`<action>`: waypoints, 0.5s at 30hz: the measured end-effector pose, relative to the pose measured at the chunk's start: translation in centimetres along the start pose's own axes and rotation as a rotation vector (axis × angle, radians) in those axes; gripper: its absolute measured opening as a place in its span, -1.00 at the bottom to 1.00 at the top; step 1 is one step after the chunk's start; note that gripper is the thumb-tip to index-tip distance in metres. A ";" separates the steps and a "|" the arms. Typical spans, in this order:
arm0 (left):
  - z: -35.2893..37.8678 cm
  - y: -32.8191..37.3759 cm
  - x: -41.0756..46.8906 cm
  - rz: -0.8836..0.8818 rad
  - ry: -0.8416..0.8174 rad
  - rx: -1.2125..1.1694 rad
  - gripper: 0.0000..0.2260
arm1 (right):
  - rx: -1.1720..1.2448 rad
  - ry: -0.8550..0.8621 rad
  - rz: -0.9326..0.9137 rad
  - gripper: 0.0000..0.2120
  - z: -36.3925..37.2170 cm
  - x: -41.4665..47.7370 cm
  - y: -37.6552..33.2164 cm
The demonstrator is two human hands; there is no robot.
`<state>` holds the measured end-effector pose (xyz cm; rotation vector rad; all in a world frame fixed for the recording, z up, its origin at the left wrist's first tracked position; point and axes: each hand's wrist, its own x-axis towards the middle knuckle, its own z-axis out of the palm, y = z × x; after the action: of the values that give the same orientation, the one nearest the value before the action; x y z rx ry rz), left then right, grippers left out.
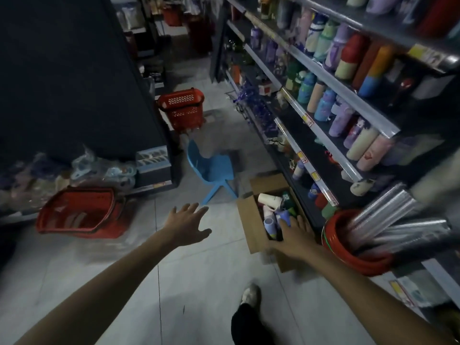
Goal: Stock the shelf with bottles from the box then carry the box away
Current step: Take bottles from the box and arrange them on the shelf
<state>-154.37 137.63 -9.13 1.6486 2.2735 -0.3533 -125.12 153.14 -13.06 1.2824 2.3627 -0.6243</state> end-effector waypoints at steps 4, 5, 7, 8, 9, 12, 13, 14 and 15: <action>-4.0 -1.9 8.7 0.032 -0.055 0.087 -0.25 | 0.031 -0.004 0.038 -0.19 -4.3 6.8 -0.3; -5.1 -2.2 10.7 0.040 -0.062 0.109 -0.25 | 0.045 0.002 0.046 -0.22 -5.3 8.5 -0.3; -7.3 -2.9 14.7 0.073 -0.066 0.144 -0.24 | 0.096 0.003 0.072 -0.25 -7.0 11.4 -0.4; -8.3 -3.3 16.6 0.094 -0.057 0.155 -0.23 | 0.114 0.005 0.088 -0.25 -7.8 12.6 -0.5; -9.2 -3.6 18.4 0.116 -0.040 0.162 -0.23 | 0.125 0.008 0.104 -0.23 -8.6 13.7 -0.7; -12.1 -4.4 23.8 0.189 -0.008 0.187 -0.24 | 0.144 0.027 0.154 -0.17 -11.0 16.7 -1.0; -12.8 -4.6 25.7 0.220 -0.004 0.193 -0.24 | 0.158 0.043 0.175 -0.17 -11.5 17.8 -1.1; -13.3 -4.9 27.6 0.250 -0.009 0.192 -0.25 | 0.175 0.057 0.198 -0.17 -11.9 18.8 -1.1; -13.7 -5.0 29.5 0.280 -0.019 0.193 -0.25 | 0.193 0.065 0.225 -0.16 -12.2 19.9 -1.1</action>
<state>-169.12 167.04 -7.89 2.0175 2.0100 -0.5302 -137.68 172.80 -13.09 1.6479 2.2072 -0.7622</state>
